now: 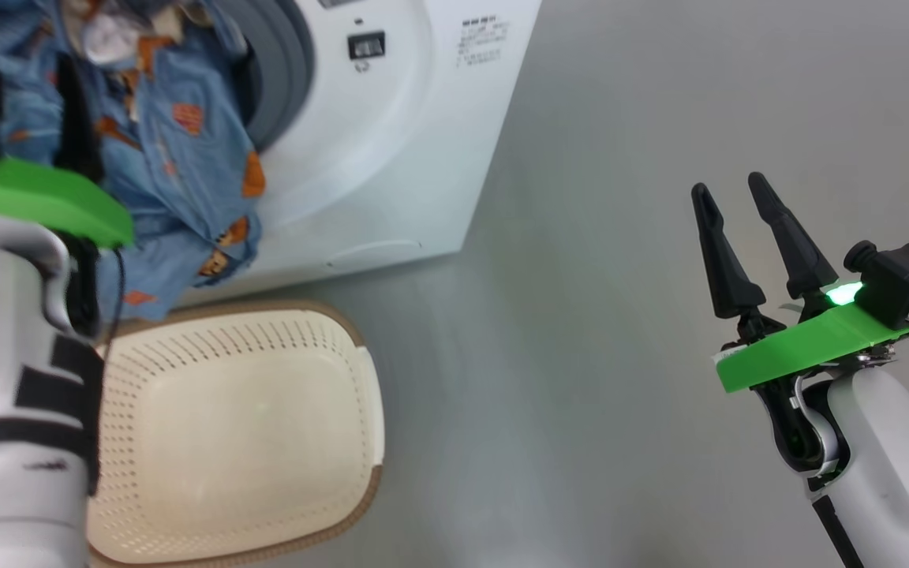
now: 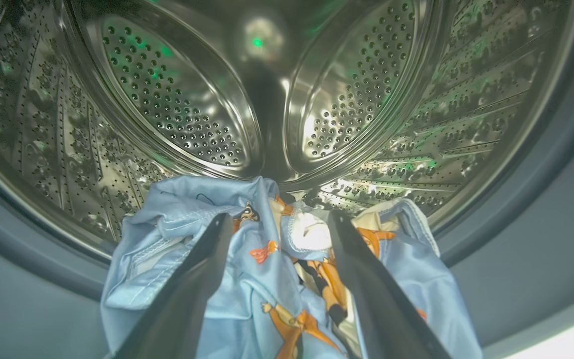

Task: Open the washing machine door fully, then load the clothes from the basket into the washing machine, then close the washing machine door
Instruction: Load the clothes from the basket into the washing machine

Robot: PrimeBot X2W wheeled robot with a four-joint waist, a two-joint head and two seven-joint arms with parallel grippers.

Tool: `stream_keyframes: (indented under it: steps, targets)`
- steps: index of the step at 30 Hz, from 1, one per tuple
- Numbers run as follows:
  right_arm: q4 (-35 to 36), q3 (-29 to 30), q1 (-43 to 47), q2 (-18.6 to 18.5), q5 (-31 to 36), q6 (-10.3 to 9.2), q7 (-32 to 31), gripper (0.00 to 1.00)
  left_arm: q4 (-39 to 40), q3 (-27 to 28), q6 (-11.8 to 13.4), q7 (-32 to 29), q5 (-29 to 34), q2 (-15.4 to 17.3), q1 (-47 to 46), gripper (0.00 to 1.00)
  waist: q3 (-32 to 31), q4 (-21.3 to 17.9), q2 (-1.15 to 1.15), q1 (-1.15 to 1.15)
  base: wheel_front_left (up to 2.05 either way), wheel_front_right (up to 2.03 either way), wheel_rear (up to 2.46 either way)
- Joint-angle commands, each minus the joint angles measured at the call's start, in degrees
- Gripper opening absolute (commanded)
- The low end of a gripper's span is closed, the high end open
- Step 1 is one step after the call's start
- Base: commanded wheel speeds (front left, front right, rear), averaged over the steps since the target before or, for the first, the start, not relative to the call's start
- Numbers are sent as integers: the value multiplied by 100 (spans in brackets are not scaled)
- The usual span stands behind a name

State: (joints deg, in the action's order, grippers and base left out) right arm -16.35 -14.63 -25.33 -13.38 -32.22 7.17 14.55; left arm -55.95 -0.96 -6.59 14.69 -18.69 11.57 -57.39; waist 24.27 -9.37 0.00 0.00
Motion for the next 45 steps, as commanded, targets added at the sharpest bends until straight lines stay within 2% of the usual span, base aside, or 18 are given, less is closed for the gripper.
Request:
stream_keyframes:
  steps: [1, 11, 24, 32, 45]
  targets:
    - [82, -101, 127, -88, -20, 32, 45, 100, 238, 117, -28, 30, 55, 194, 188, 100, -371, 183, 0, 0, 0, 0, 0]
    - [-27, -85, 402, -105, -64, 32, 45, 100, 1058, 149, -78, 30, 49, 0, 1353, 100, -1064, 325, 0, 0, 0, 0, 0]
    - [-129, -91, 833, -188, -91, 32, 45, 100, 2545, 200, -88, 30, -13, -295, 3169, 100, -1864, 573, 0, 0, 0, 0, 0]
    - [-106, 27, 1055, -154, -58, 32, 45, 100, 3288, 284, -86, 30, 37, -360, 4017, 100, -2138, 653, 0, 0, 0, 0, 0]
    - [-74, 139, 1306, -148, 70, 32, 45, 100, 4125, 318, 124, 30, 128, -550, 4963, 100, -2374, 751, 0, 0, 0, 0, 0]
